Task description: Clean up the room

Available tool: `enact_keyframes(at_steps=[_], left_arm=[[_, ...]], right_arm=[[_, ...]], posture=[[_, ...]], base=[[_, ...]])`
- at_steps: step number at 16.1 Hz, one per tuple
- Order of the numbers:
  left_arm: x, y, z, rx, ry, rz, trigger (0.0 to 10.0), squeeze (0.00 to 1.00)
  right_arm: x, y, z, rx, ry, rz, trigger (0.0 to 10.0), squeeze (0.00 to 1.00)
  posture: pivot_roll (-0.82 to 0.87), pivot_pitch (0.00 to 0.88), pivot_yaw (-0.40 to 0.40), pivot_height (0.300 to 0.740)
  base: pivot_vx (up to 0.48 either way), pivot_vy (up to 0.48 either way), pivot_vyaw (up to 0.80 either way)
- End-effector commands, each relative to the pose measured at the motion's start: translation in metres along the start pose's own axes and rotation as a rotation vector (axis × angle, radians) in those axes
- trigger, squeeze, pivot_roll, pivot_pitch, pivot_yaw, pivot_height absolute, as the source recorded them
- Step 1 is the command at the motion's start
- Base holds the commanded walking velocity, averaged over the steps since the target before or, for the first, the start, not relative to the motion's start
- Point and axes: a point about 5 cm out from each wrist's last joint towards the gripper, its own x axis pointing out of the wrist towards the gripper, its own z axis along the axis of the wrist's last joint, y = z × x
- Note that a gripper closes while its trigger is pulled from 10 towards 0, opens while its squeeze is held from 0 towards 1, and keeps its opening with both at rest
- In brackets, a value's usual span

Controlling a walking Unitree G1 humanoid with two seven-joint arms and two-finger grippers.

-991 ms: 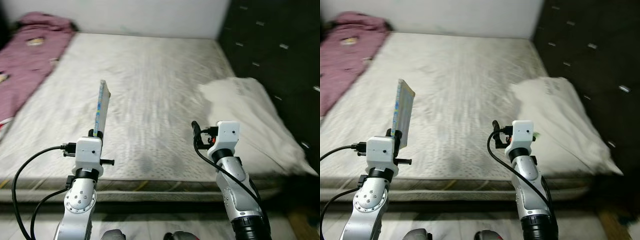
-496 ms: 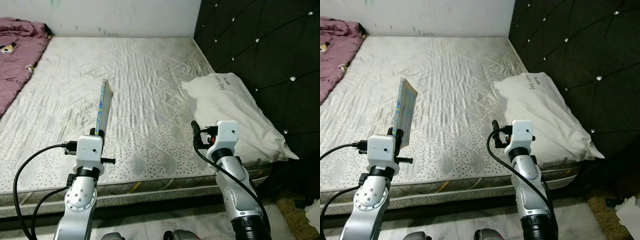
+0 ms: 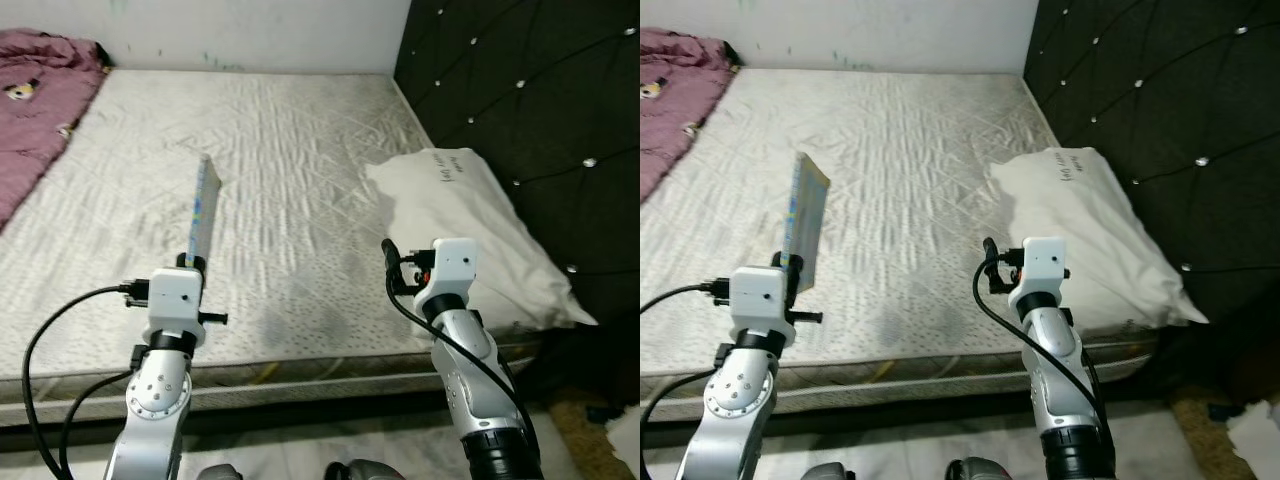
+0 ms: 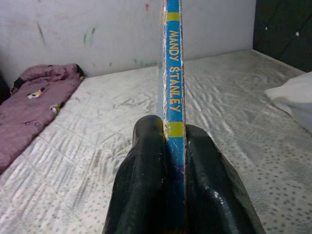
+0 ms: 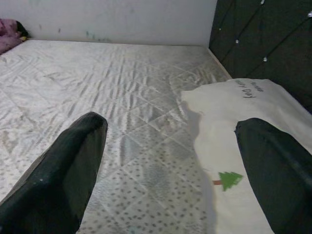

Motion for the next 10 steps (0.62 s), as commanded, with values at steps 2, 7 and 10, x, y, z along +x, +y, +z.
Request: enact_keyframes(at_steps=[2, 7, 10], left_arm=[[0.0053, -0.0017, 0.0100, -0.008, -0.047, -0.006, 10.0, 0.00], [0.0069, -0.0018, 0.0102, -0.005, -0.050, -0.011, 10.0, 0.00], [0.0078, -0.0019, 0.0109, -0.018, -0.057, -0.011, 10.0, 0.00]], right_arm=[[0.0023, -0.0035, 0.0004, -0.006, 0.010, -0.012, 10.0, 0.00], [0.0037, -0.0034, 0.0003, -0.003, 0.011, -0.015, 10.0, 0.00], [0.0046, -0.0036, 0.0001, -0.001, 0.012, -0.016, 10.0, 0.00]], posture=[[0.08, 0.000, -0.036, 0.740], [0.08, 0.000, -0.034, 0.740], [0.08, 0.000, -0.034, 0.740]], base=[[0.000, -0.307, 0.00], [0.000, -0.307, 0.00], [0.000, 0.000, 0.00]])
